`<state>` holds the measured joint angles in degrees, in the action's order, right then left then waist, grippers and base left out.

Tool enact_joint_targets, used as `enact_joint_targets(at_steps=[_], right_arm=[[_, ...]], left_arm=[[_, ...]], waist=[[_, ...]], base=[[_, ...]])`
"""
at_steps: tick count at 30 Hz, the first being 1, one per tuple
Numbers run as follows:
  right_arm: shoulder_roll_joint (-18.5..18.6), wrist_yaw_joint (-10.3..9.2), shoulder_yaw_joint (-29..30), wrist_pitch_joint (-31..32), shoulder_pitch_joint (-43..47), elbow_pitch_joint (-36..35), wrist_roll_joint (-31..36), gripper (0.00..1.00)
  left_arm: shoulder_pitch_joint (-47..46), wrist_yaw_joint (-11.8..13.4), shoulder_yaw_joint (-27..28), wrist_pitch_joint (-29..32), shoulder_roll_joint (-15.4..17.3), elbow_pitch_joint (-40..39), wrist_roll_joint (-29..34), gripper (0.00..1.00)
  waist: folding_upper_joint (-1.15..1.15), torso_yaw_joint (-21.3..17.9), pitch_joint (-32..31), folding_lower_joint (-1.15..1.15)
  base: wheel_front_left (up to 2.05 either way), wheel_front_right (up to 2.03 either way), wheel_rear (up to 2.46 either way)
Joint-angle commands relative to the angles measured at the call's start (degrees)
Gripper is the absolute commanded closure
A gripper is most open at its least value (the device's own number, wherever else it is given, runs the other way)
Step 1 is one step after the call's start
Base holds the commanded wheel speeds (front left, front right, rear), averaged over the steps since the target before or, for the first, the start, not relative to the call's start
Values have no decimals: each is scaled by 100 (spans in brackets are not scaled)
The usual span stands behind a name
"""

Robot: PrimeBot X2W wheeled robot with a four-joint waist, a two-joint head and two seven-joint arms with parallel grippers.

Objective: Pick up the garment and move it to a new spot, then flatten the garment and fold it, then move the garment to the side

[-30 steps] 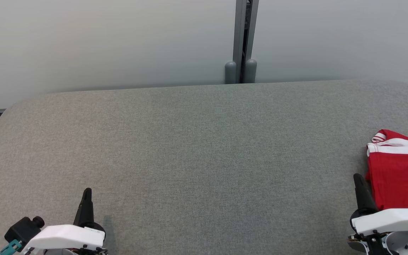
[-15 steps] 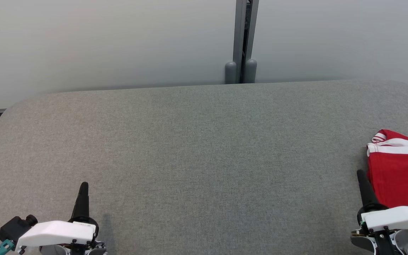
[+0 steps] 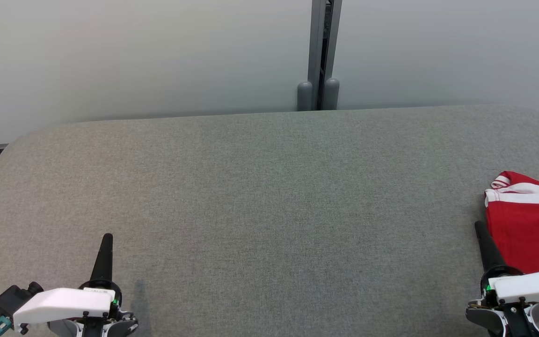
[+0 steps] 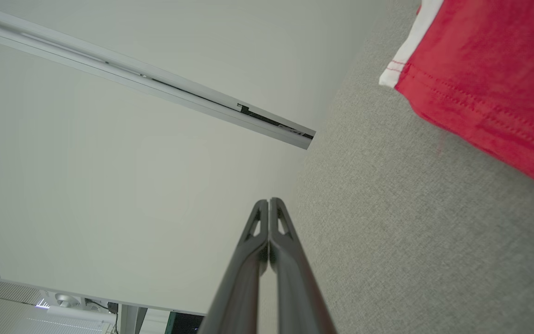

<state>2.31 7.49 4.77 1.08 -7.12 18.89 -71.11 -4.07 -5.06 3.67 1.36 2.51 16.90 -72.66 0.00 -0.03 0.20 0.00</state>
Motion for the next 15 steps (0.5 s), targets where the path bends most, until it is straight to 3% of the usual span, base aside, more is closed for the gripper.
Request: enact_joint_targets(at_steps=[1,15], right_arm=[[56,1,23,58,1,-94,-153,100],[65,0,86,244,41,-245,-860,100]], left_arm=[[-153,-53,44,31,36,-71,-154,100],[-181,-122,135,213,42,-154,-812,100]], waist=[[0,0,0,0],[0,1,-1,0]], base=[[0,0,0],[0,0,0]])
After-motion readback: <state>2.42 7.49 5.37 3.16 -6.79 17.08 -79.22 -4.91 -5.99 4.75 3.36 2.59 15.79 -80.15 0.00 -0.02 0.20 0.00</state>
